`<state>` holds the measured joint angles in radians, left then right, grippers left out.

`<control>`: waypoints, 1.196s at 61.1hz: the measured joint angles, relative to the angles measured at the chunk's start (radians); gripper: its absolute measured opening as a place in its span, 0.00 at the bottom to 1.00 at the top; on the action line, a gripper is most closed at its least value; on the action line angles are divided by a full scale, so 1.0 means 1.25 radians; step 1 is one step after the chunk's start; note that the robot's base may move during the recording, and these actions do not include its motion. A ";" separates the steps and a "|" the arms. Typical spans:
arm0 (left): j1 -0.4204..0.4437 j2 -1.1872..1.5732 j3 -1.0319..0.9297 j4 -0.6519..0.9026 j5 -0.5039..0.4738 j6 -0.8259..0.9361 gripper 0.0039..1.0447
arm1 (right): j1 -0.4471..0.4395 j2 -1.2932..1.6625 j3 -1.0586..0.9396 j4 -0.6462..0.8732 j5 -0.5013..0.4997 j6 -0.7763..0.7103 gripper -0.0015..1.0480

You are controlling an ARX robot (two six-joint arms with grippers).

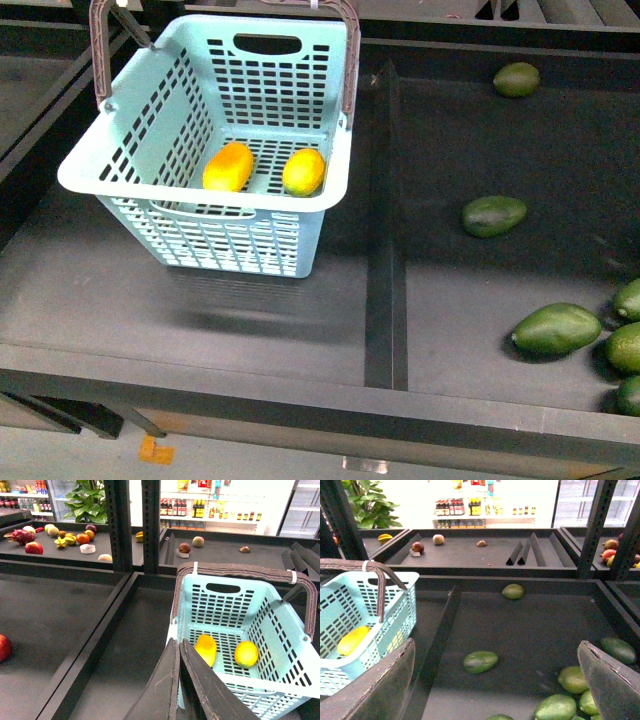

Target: Pick lemon and mango into basket

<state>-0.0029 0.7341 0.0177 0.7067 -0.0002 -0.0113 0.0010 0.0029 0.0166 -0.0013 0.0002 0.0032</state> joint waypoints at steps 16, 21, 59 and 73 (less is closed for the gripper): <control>0.000 -0.172 -0.002 -0.156 0.000 0.000 0.03 | 0.000 0.000 0.000 0.000 0.000 0.000 0.92; 0.000 -0.226 -0.002 -0.208 0.000 0.000 0.03 | 0.000 0.000 0.000 0.000 0.000 0.000 0.92; 0.000 -0.441 -0.002 -0.419 0.000 0.000 0.03 | 0.000 0.000 0.000 0.000 0.000 0.000 0.92; 0.000 -0.580 -0.002 -0.563 0.000 0.000 0.03 | 0.000 0.000 0.000 0.000 0.000 0.000 0.92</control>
<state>-0.0029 0.0086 0.0151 0.0032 -0.0002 -0.0109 0.0010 0.0029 0.0166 -0.0013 -0.0002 0.0032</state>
